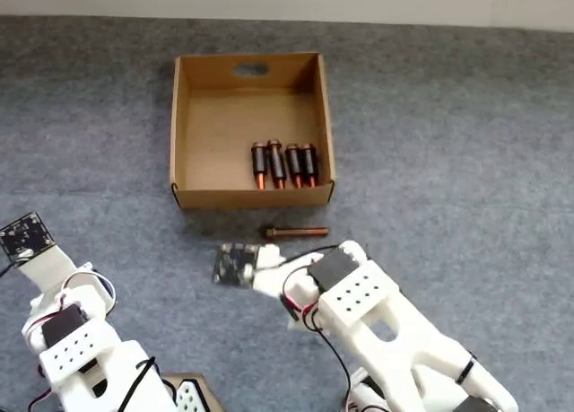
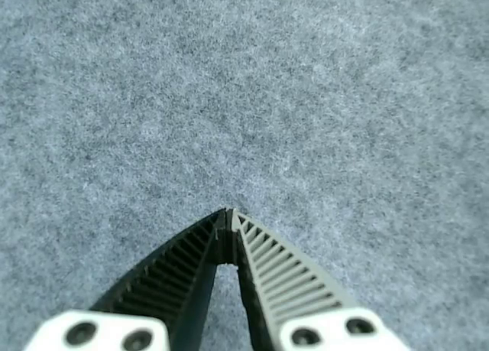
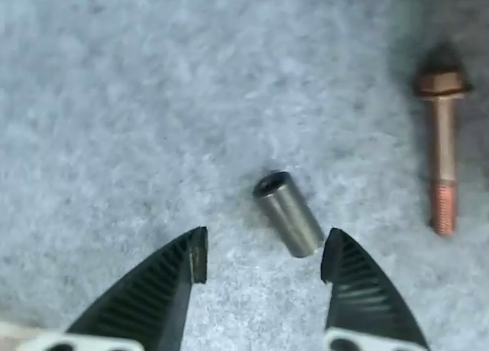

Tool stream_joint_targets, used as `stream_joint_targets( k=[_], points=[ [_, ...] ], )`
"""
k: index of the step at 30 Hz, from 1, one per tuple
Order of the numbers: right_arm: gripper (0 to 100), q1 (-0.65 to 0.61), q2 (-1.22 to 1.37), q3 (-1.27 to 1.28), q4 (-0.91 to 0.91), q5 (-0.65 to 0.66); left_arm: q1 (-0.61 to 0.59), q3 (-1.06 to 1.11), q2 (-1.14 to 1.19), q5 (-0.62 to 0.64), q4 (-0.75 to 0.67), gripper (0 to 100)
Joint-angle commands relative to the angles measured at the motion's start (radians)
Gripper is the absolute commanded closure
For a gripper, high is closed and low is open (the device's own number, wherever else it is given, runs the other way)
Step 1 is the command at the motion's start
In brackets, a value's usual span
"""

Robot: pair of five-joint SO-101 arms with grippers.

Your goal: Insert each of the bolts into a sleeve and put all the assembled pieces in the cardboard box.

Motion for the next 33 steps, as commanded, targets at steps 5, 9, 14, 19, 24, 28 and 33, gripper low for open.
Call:
stream_joint_targets(
  k=[5, 9, 14, 19, 24, 28, 33],
  points=[
    [76.6, 0.056, -0.024, 0.142, -0.163, 0.195, 0.018, -0.044, -0.001, 0.003, -0.009, 98],
    [76.6, 0.102, -0.024, 0.173, -0.265, 0.201, 0.018, -0.044, -0.001, 0.003, -0.009, 98],
    [76.7, 0.107, -0.024, 0.208, -0.337, 0.203, 0.018, -0.044, -0.001, 0.003, -0.009, 98],
    [76.7, 0.105, -0.024, 0.257, -0.417, 0.203, 0.018, -0.044, -0.001, 0.003, -0.009, 98],
    [90.2, 0.107, -0.027, 0.268, -0.426, 0.196, 0.018, -0.035, -0.001, 0.002, -0.014, 98],
    [97.3, 0.113, -0.036, 0.257, -0.397, 0.167, 0.019, -0.035, -0.001, 0.002, -0.014, 98],
    [99.3, 0.182, -0.036, 0.159, -0.3, -0.043, 0.019, -0.035, -0.001, 0.002, -0.014, 98]
  ],
)
